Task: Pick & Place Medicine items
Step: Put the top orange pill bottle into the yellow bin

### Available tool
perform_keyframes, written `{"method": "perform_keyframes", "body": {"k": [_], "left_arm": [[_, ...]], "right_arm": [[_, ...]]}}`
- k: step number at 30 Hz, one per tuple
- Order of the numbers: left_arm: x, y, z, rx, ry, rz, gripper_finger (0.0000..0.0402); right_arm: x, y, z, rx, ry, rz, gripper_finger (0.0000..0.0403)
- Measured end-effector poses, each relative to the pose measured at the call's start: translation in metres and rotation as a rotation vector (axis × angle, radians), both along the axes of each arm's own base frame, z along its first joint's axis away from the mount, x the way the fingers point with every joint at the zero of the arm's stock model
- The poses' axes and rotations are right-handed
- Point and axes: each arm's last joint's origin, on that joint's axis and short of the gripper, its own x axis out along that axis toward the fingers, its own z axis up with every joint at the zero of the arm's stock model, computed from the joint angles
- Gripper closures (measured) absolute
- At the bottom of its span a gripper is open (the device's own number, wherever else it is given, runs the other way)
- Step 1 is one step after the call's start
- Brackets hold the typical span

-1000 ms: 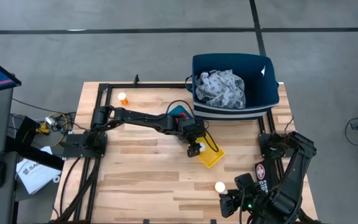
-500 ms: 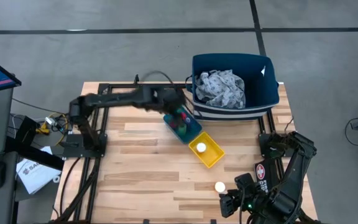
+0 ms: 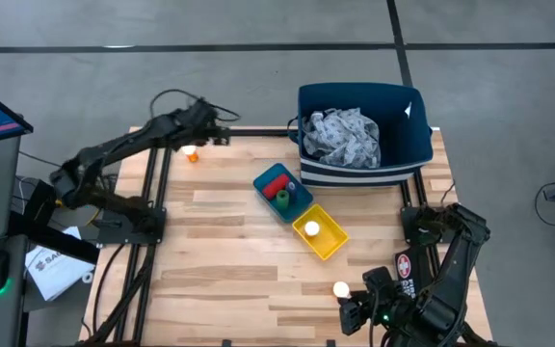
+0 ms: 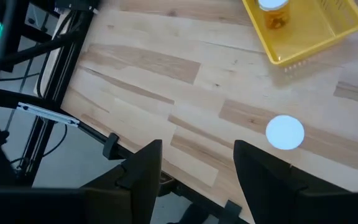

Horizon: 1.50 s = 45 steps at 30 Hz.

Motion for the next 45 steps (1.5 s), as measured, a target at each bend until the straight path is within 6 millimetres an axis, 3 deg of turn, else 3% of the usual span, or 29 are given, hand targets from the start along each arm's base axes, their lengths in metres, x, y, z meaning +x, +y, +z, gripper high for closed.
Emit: {"method": "perform_keyframes", "body": {"k": [4,9,23,34,45], "left_arm": [[-0.034,0.013,-0.015,0.030,-0.053,0.179,0.0147],[-0.051,0.022,-0.029,-0.004,-0.044,0.237,0.0147],[-0.057,0.030,-0.083,-0.116,0.192,0.299,0.0132],[-0.051,0.036,-0.095,-0.137,0.207,0.269,0.0095],[-0.048,0.037,-0.095,-0.166,0.133,0.234,0.0110]], "right_arm": [[0.001,-0.001,0.000,-0.003,0.000,-0.001,0.0207],[0.004,-0.004,0.001,-0.003,-0.001,-0.011,0.0207],[0.007,-0.006,0.003,0.003,-0.020,-0.018,0.0207],[0.007,-0.006,0.003,0.005,-0.018,-0.018,0.0207],[0.006,-0.006,0.003,0.004,-0.010,-0.017,0.0207]]}}
